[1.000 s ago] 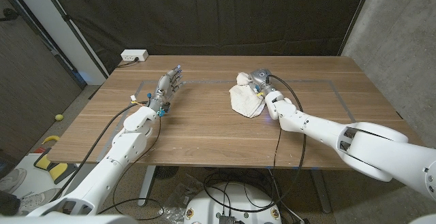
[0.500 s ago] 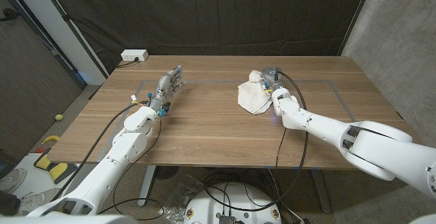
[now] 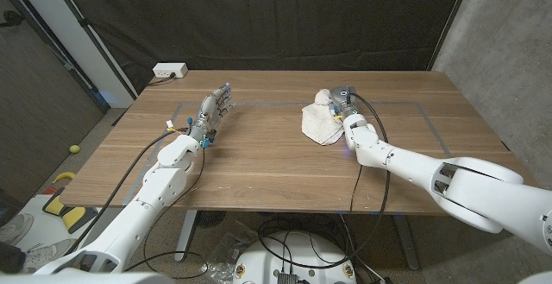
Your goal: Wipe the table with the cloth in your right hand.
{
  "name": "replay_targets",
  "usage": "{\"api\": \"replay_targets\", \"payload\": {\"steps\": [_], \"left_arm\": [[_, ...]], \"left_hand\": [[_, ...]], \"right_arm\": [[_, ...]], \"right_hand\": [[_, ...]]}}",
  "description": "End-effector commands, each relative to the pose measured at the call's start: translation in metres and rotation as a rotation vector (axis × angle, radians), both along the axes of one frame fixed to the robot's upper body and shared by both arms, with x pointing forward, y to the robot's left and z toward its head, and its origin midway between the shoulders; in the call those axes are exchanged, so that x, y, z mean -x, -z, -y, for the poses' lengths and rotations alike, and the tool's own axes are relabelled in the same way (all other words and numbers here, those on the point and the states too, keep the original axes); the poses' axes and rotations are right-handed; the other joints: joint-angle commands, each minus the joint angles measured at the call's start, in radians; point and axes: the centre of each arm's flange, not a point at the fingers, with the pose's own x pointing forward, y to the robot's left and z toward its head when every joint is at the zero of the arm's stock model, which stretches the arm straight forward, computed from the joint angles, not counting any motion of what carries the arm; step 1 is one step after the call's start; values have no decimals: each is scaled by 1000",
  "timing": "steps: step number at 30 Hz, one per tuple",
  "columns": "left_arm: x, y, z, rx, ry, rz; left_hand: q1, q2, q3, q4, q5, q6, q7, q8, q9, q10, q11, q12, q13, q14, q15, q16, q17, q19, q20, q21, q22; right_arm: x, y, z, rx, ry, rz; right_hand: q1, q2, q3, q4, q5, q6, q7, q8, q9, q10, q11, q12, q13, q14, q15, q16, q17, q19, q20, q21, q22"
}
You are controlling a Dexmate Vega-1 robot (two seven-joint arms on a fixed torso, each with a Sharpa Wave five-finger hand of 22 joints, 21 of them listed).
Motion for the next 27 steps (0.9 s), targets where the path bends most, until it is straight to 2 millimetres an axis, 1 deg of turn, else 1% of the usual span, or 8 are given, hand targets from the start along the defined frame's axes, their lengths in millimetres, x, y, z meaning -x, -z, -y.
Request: {"api": "replay_targets", "payload": {"steps": [1,6,10,12,13,16,19,27], "left_arm": [[0,2,-1,6,0,-1],[1,2,-2,11,0,-1],[2,1,-3,12,1,2],[2,1,-4,12,0,2],[2,1,-4,13,0,1],[2,1,-5,11,2,0],[1,1,-5,10,4,0],[1,1,-6,9,6,1]], "left_hand": [[-4,1,-2,3,4,-7,2,4,2,0,2,10,0,-5,-4,4,3,-4,5,-2,3],[-4,1,-3,3,5,-7,2,4,2,-2,2,10,0,-5,-4,5,3,-4,5,-2,3],[-5,1,-3,4,5,-8,1,4,2,-2,3,10,0,-5,-4,4,3,-4,5,-2,3],[-5,1,-3,4,5,-7,1,4,2,-3,2,9,0,-5,-4,4,3,-3,5,-2,3],[-5,1,-3,4,5,-8,2,4,2,-2,2,10,0,-5,-4,5,3,-4,5,-2,3],[-5,1,-3,4,5,-7,3,5,2,-1,2,10,0,-5,-3,4,3,-4,5,-2,3],[-5,1,-3,4,5,-8,2,4,2,-1,-1,10,0,-5,-3,4,3,-4,4,-2,3],[-5,1,-3,4,5,-9,0,4,2,-1,1,10,0,-6,-4,4,3,-4,5,-2,3]], "right_arm": [[30,2,-73,70,-287,54],[40,1,-90,104,-361,70],[41,-1,-93,112,-370,69],[39,-2,-90,108,-359,66],[38,-2,-88,106,-351,64],[35,-3,-80,89,-327,58],[30,-4,-70,67,-287,55],[18,-10,-29,9,-112,66]], "right_hand": [[9,-3,1,-2,4,137,-45,-1,5,1,0,1,2,-2,-34,-7,4,-7,-132,11,-1],[8,-3,1,0,5,137,-47,-5,5,2,0,-1,3,-3,-33,-9,7,-10,-132,14,-5],[8,-4,0,0,5,139,-47,-7,5,2,-3,-2,3,-4,-34,-11,8,-13,-133,16,-9],[8,-4,0,0,6,140,-47,-10,6,21,8,4,5,-4,-34,-13,11,-16,-132,20,-14],[8,-4,0,1,6,141,-47,-11,6,23,14,5,6,-4,-34,-14,12,-17,-132,22,-16],[8,-4,0,1,6,141,-47,-13,6,27,18,5,7,-5,-34,-15,13,-16,-134,24,-19],[7,-4,0,1,7,142,-47,-15,6,26,12,4,7,-4,-34,-16,14,-18,-134,26,-21],[8,-4,0,1,7,145,-47,-18,6,26,11,2,10,-3,-34,-18,17,-19,-133,32,-28]]}}
